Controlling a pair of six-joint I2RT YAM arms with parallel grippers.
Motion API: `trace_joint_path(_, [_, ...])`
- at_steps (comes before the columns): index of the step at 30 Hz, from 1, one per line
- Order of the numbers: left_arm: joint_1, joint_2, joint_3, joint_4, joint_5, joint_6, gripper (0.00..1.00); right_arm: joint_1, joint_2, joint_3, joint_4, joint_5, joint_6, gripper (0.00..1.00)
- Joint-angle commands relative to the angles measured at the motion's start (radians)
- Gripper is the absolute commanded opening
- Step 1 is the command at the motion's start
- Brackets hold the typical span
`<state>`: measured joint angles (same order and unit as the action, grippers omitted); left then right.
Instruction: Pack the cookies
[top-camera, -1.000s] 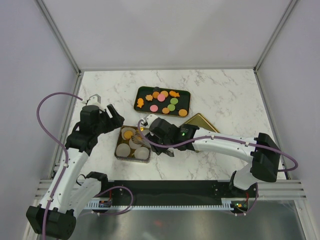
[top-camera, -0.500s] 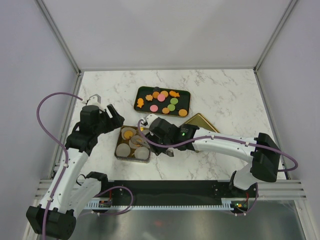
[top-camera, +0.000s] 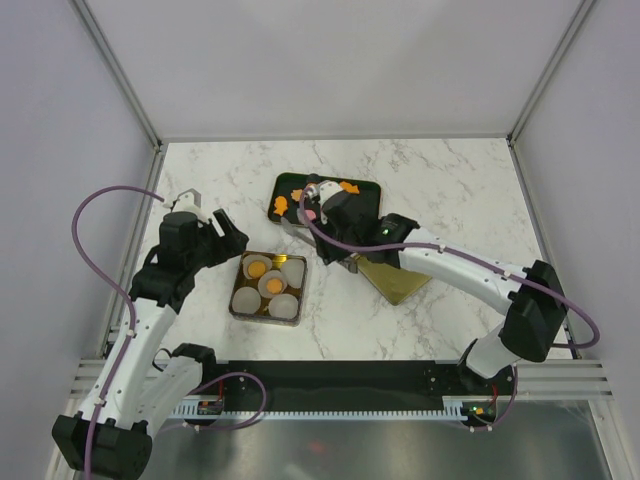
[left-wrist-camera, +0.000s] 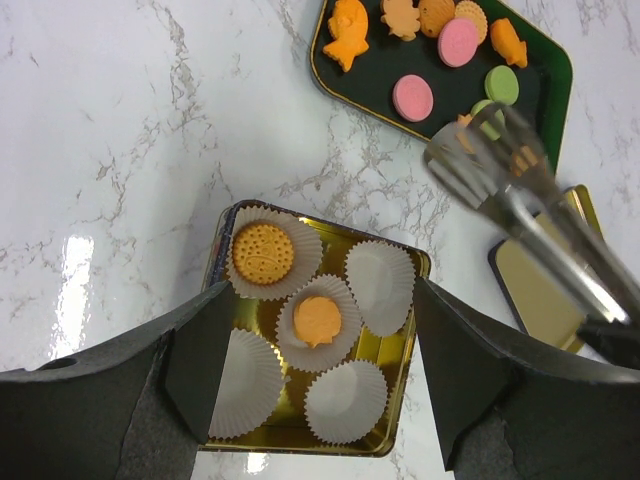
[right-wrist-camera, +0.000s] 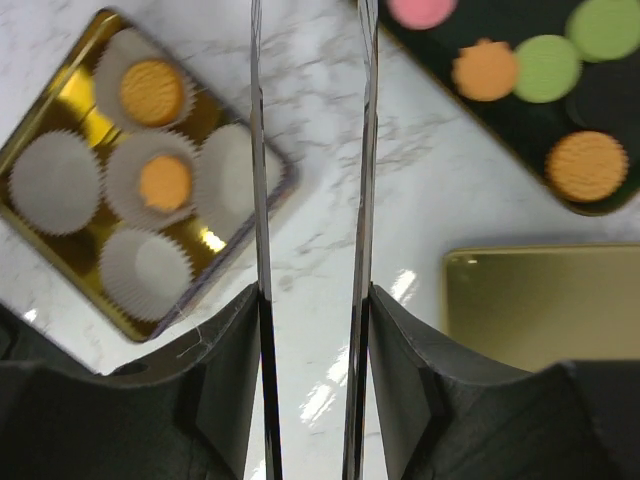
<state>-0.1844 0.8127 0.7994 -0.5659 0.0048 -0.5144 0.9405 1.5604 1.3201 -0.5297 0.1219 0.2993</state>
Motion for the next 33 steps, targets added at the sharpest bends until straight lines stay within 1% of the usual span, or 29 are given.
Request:
trace_joint_path(1, [0.007,-0.01,-0.002,0.04,0.014,0.025,0.8,-0.107,-0.031,0.015,0.004,0.071,-0.031,0.52])
trace_joint_path(6, [0.007,-0.004,-0.002,0.043,0.021,0.025,0.8,-0.254,-0.017,-0.025,0.005,0.124,-0.051,0.52])
trace_joint_path(9, [0.007,0.0,0.0,0.044,0.026,0.025,0.8,-0.317,-0.005,-0.05,0.014,0.133,-0.058,0.52])
trace_joint_path(12, [0.008,-0.003,-0.003,0.044,0.024,0.028,0.8,-0.348,0.004,-0.062,0.019,0.13,-0.069,0.52])
trace_joint_path(22, [0.008,0.002,-0.002,0.044,0.024,0.027,0.8,-0.359,0.049,-0.093,0.04,0.114,-0.075,0.52])
trace_joint_path(33, [0.008,0.003,-0.005,0.044,0.024,0.027,0.8,-0.359,0.056,-0.111,0.062,0.088,-0.068,0.53])
